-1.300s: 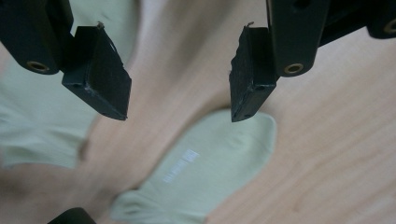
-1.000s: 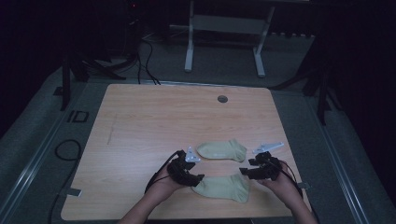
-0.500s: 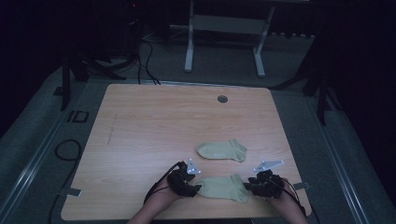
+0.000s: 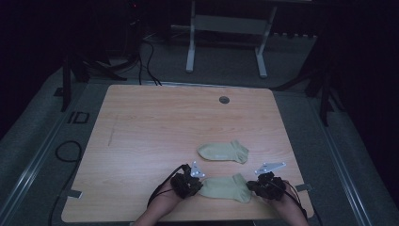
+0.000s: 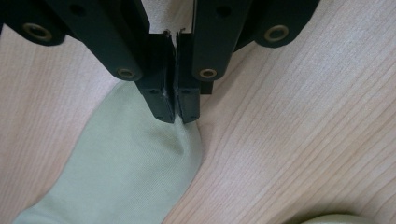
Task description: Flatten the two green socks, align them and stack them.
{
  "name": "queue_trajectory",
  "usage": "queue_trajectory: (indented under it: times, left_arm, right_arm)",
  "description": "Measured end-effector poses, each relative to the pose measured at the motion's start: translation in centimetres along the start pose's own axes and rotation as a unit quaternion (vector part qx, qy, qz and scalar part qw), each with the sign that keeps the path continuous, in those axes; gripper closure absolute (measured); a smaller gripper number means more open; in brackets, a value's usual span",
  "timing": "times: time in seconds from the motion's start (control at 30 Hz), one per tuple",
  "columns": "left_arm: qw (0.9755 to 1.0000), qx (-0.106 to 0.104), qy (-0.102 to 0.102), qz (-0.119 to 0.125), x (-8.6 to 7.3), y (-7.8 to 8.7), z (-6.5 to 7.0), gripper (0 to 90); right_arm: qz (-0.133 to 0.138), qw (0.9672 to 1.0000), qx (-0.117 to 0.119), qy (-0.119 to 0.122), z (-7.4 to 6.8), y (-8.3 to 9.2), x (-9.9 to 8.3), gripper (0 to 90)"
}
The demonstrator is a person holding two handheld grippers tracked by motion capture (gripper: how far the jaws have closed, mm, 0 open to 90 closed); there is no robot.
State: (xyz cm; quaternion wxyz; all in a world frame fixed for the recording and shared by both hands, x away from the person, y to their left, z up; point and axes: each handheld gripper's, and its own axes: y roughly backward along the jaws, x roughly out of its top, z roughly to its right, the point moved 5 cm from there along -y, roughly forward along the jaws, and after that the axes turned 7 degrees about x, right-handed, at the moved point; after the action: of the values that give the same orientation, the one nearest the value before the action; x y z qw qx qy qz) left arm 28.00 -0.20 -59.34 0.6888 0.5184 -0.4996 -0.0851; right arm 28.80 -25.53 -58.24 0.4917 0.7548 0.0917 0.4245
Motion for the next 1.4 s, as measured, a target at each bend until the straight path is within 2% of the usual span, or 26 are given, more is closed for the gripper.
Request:
queue_trajectory:
  times: [0.17,0.2,0.23,0.3,0.57,0.7,0.73,0.9,1.07,1.17,1.27,1.33,1.4]
  left_arm:
    - [0.9999,-0.005,0.008,0.012,0.3,0.5,-0.2,86.7]
    - [0.9997,0.001,0.011,0.020,0.9,1.0,-0.6,86.7]
    - [0.9996,0.004,0.016,0.023,1.3,1.2,-0.9,86.7]
    - [0.9993,0.015,0.021,0.027,2.0,1.6,-1.4,86.7]
    - [0.9981,0.041,0.026,0.038,5.6,2.5,-4.2,86.7]
    - [0.9980,0.049,0.021,0.033,7.1,2.3,-5.8,86.7]
    - [0.9975,0.058,0.023,0.034,7.4,2.3,-6.3,86.7]
    - [0.9977,0.059,0.027,0.018,8.5,1.2,-7.8,86.7]
    - [0.9976,0.064,0.027,0.004,8.7,-0.3,-8.3,86.6]
    - [0.9973,0.065,0.035,-0.004,8.8,-1.3,-8.6,86.6]
    - [0.9975,0.062,0.035,-0.009,8.7,-2.0,-8.6,86.6]
    - [0.9969,0.072,0.032,-0.006,8.6,-2.3,-8.6,86.6]
    - [0.9970,0.068,0.036,-0.007,8.5,-2.7,-8.7,86.5]
  right_arm:
    - [0.016,0.9998,-0.006,-0.002,0.1,0.9,0.6,84.4]
    - [0.021,0.9997,-0.006,-0.003,0.1,1.2,0.8,84.5]
    - [0.031,0.9994,-0.018,0.000,0.3,1.7,1.3,84.4]
    - [0.033,0.9990,-0.027,0.007,0.5,2.0,1.9,84.4]
    - [0.057,0.9978,-0.033,-0.006,2.9,3.0,5.5,84.4]
    - [0.065,0.9969,-0.042,-0.013,4.3,3.2,7.5,84.3]
    - [0.065,0.9969,-0.043,-0.015,4.6,3.2,7.8,84.3]
    - [0.053,0.9970,-0.049,-0.028,6.4,2.2,9.1,84.3]
    - [0.039,0.9969,-0.048,-0.049,8.1,0.8,9.4,84.3]
    - [0.031,0.9967,-0.044,-0.061,8.8,0.0,9.3,84.2]
    - [0.024,0.9962,-0.046,-0.070,9.4,-0.8,9.1,84.1]
    - [0.019,0.9961,-0.045,-0.074,9.7,-1.2,9.0,83.9]
    - [0.016,0.9959,-0.040,-0.079,9.9,-1.7,8.9,83.7]
